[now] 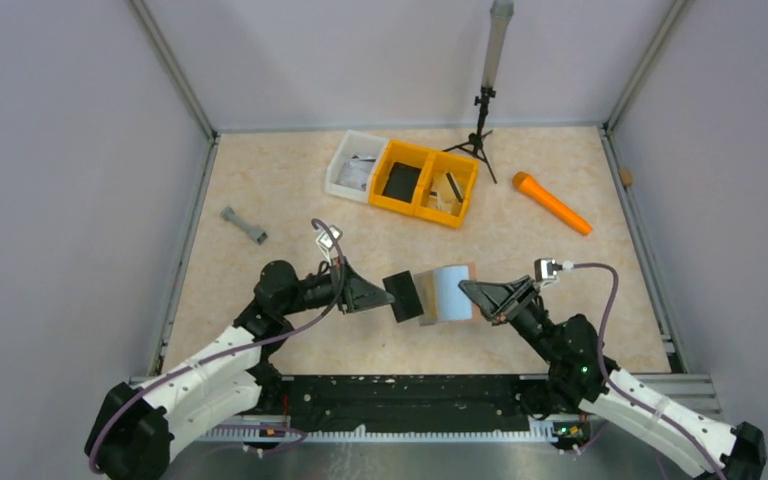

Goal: Take the credit cards out of the card holder
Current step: Remove the credit card from the card holder, then place the credit card in the storage box.

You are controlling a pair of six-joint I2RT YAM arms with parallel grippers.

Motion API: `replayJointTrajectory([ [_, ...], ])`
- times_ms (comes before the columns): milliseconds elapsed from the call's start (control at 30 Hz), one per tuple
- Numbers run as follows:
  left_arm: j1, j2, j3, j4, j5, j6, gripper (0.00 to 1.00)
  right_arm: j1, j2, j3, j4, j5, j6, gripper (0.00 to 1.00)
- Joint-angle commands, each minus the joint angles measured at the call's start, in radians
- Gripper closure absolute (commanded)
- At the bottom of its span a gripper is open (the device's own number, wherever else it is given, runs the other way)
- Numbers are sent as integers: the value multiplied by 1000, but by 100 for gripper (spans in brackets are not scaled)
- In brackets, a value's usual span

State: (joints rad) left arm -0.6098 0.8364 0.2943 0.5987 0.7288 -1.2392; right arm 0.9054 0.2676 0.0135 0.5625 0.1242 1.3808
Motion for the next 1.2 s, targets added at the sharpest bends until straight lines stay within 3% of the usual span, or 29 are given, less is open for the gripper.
replayJointTrajectory([
  [0,46,-48,77,-243,-29,149,100,-13,-145,79,-358,117,-127,100],
  [133,59,-49,184,-476,-161,303,100,-12,-209,164,-575,189,-241,100],
  [267,61,27,397,-805,-399,513,100,-12,-214,265,-726,250,-338,100],
  [500,53,273,774,-989,-747,897,100,-12,-182,387,-819,276,-460,100],
  [600,51,359,863,-964,-856,1123,100,-11,-131,457,-854,273,-518,100],
  [800,40,513,911,-716,-851,1629,100,-12,-53,561,-880,265,-608,100],
  [933,38,657,1034,-678,-898,1815,100,-12,-21,599,-893,269,-632,100],
  [1033,24,780,1115,-614,-1047,1909,100,-12,-2,622,-923,278,-637,100],
  [1167,24,877,1175,-514,-1019,1955,100,-11,-3,641,-939,298,-654,100],
])
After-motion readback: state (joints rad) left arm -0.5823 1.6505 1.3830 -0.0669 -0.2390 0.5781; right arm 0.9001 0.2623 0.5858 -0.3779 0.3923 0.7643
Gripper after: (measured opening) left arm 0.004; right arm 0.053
